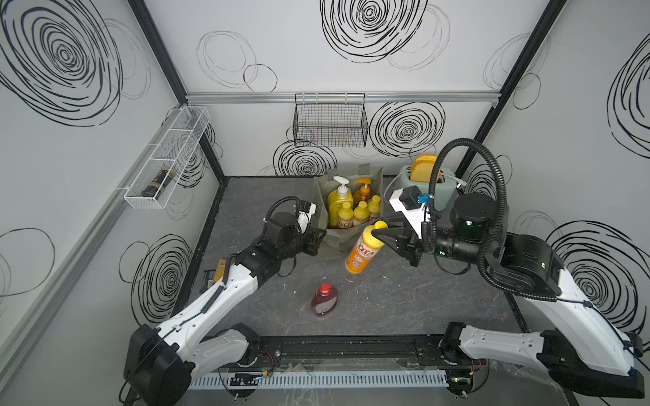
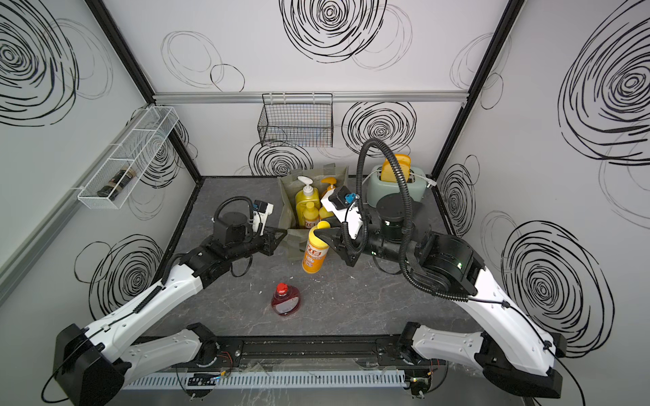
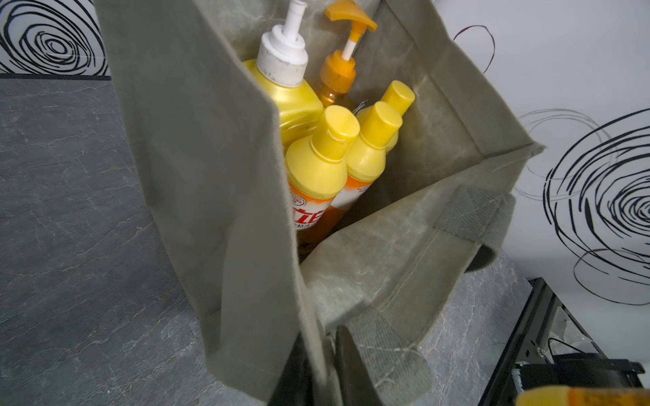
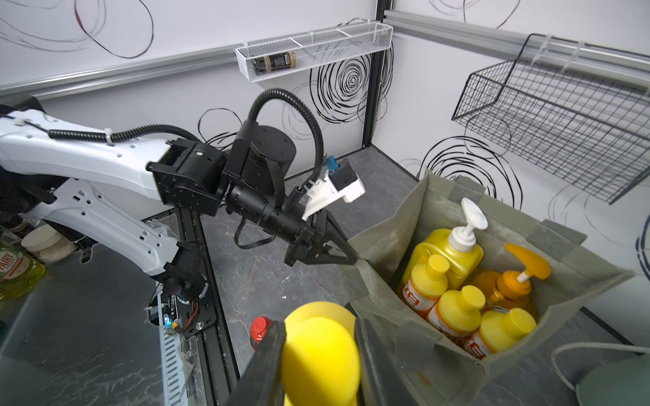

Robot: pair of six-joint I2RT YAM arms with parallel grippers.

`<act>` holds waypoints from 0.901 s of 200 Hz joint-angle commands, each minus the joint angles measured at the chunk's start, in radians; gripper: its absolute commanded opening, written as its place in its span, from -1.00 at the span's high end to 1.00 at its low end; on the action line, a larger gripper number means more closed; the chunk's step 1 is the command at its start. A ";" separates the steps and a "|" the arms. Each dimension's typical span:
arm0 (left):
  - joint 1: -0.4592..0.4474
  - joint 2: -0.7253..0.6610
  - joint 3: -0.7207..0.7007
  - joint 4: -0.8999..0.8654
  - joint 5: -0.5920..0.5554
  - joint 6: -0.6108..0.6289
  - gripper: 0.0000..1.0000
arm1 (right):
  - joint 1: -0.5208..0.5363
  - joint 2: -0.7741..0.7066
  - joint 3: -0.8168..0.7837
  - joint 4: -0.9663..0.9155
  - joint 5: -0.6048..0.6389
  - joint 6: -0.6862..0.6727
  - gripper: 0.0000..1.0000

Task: Pack dish soap into the shopping bag
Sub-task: Place the bottle of dish soap in the shopping bag.

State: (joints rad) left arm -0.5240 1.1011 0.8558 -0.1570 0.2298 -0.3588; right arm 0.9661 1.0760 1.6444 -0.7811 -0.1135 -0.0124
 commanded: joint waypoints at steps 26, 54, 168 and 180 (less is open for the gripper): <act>-0.013 0.015 -0.024 -0.025 -0.022 0.015 0.70 | -0.001 0.035 0.099 0.208 0.011 -0.061 1.00; -0.014 0.008 -0.025 -0.031 -0.025 0.017 0.73 | -0.004 0.088 0.129 0.244 0.035 -0.085 1.00; -0.016 -0.013 -0.009 -0.044 -0.017 0.023 0.73 | -0.178 0.228 0.111 0.451 -0.081 -0.091 1.00; -0.014 -0.013 -0.001 -0.046 -0.020 0.023 0.73 | -0.203 0.252 0.119 0.477 -0.121 -0.080 1.00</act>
State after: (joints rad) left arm -0.5320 1.0988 0.8505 -0.1669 0.2142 -0.3473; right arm 0.7979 1.3167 1.7363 -0.5369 -0.1486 -0.0944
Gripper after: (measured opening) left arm 0.136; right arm 0.315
